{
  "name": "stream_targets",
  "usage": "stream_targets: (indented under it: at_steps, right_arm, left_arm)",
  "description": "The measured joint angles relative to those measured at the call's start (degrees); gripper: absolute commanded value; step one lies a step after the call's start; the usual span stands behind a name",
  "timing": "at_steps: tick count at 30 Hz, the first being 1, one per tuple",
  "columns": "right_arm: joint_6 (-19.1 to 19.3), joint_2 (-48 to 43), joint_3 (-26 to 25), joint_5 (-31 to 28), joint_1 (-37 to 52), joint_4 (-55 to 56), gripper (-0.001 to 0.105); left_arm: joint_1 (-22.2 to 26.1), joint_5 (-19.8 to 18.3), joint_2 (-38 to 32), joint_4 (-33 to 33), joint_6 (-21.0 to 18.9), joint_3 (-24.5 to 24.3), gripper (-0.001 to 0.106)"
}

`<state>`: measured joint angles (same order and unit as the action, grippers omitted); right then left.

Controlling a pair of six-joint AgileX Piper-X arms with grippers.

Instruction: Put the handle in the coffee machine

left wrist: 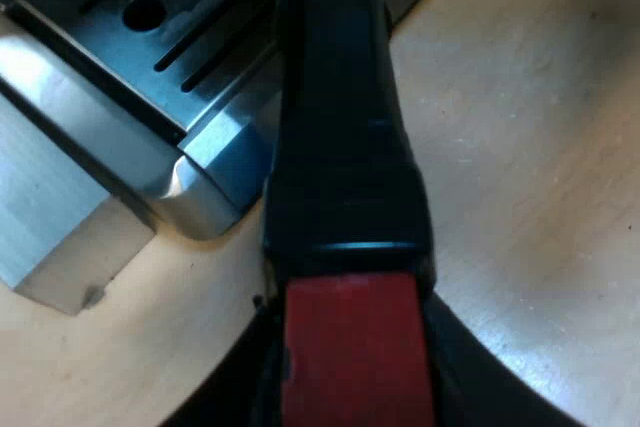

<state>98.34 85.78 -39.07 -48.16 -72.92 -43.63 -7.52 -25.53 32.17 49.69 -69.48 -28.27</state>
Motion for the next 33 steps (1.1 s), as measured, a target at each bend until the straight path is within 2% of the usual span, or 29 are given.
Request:
stream_targets:
  at_steps: [7,9,10,12,14,20,21,22,23,25,29,33]
  right_arm:
    - [0.0,0.0,0.0,0.0,0.0,0.0,0.080]
    - [0.0,0.0,0.0,0.0,0.0,0.0,0.080]
    - [0.0,0.0,0.0,0.0,0.0,0.0,0.080]
    - [0.0,0.0,0.0,0.0,0.0,0.0,0.080]
    - [0.0,0.0,0.0,0.0,0.0,0.0,0.080]
    - [0.0,0.0,0.0,0.0,0.0,0.0,0.080]
    - [0.0,0.0,0.0,0.0,0.0,0.0,0.080]
    - [0.0,0.0,0.0,0.0,0.0,0.0,0.080]
    - [0.0,0.0,0.0,0.0,0.0,0.0,0.080]
    - [0.0,0.0,0.0,0.0,0.0,0.0,0.080]
    - [0.0,0.0,0.0,0.0,0.0,0.0,0.080]
    - [0.0,0.0,0.0,0.0,0.0,0.0,0.080]
  left_arm:
    - [0.4,-0.9,0.0,0.0,2.7,0.0,0.000]
    - [1.7,-2.7,0.0,0.0,3.9,0.0,0.000]
    - [4.6,-5.6,0.0,0.0,5.2,0.0,0.000]
    - [6.7,-7.3,0.0,0.0,5.8,0.0,0.000]
    - [9.2,-9.5,0.4,-0.1,8.0,0.0,0.000]
    - [9.5,-10.1,1.5,-0.5,9.7,0.0,0.000]
    - [9.5,-10.5,2.1,-0.5,10.2,0.0,0.000]
    - [9.5,-13.3,5.7,-0.5,11.5,-0.1,0.000]
    - [9.5,-13.6,6.5,-0.3,11.5,-0.3,0.000]
    - [9.5,-16.3,11.5,-0.5,12.3,-2.7,0.000]
    - [9.5,-16.9,14.1,-0.5,14.3,-4.8,0.000]
    - [11.7,-17.4,17.0,-0.2,17.6,-6.8,0.000]
